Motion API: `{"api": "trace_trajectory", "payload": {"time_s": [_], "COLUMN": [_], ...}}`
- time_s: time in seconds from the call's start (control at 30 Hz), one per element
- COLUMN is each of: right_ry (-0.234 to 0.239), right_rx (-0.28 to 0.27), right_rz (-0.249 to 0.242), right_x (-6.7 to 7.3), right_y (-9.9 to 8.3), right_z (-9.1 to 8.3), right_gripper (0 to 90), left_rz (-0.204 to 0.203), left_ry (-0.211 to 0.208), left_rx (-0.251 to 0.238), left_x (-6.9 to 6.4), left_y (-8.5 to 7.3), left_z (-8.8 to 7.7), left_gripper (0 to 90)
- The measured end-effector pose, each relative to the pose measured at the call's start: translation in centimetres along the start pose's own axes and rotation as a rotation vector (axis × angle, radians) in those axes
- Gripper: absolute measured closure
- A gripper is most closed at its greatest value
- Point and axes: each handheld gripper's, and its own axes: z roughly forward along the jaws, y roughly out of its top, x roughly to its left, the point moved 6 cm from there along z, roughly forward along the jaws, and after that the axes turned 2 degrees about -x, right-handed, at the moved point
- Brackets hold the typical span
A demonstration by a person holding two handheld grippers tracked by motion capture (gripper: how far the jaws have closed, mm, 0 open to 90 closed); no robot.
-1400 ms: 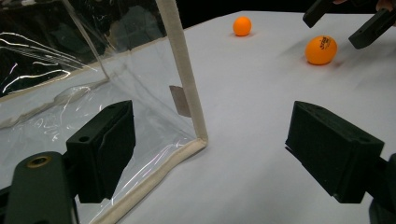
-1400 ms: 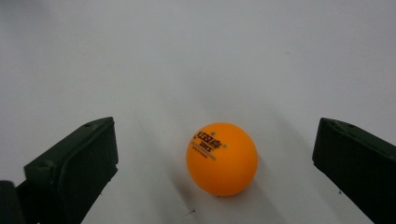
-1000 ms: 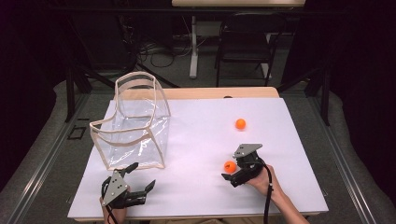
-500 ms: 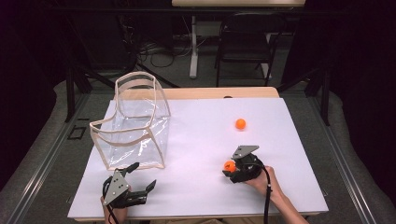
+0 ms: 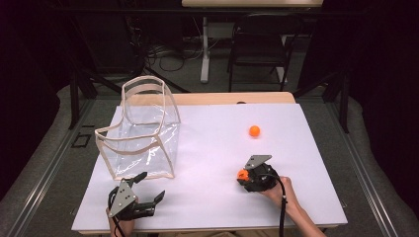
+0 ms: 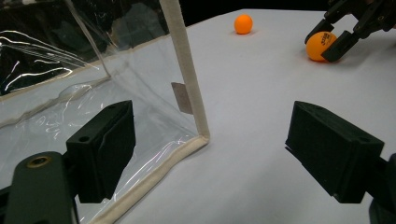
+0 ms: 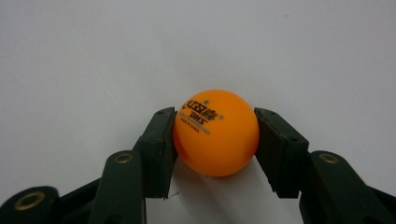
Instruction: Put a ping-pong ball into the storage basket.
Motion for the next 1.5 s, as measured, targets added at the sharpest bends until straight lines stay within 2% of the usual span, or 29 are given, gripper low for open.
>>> {"api": "trace_trajectory", "payload": {"time_s": [0.17, 0.67, 0.83, 1.3, 1.37, 1.5], "right_ry": [-0.003, 0.017, 0.023, 0.02, 0.025, 0.026], "right_rx": [-0.022, -0.106, -0.117, -0.151, -0.152, -0.161], "right_rz": [-0.008, 0.014, 0.029, 0.018, 0.034, 0.036], "right_x": [0.1, 0.4, 0.5, 1.0, 1.0, 1.2], "right_y": [0.2, 1.0, 1.4, 2.1, 2.2, 2.3], "right_z": [-0.4, -1.2, -1.3, -1.4, -1.3, -1.1], "right_gripper": [50.5, 50.6, 50.6, 50.7, 50.7, 50.7], "left_rz": [0.002, 0.0, 0.003, 0.011, 0.01, 0.008], "left_ry": [0.0, -0.001, -0.001, 0.002, 0.003, 0.002], "left_rx": [0.0, -0.003, -0.002, -0.007, -0.007, -0.009], "left_x": [0.0, 0.0, -0.1, -0.1, 0.0, -0.1], "left_y": [0.0, 0.0, 0.0, 0.1, 0.1, 0.1], "left_z": [0.0, 0.1, 0.1, 0.0, 0.1, 0.0], "left_gripper": [15.7, 15.7, 15.7, 15.7, 15.7, 15.7]}}
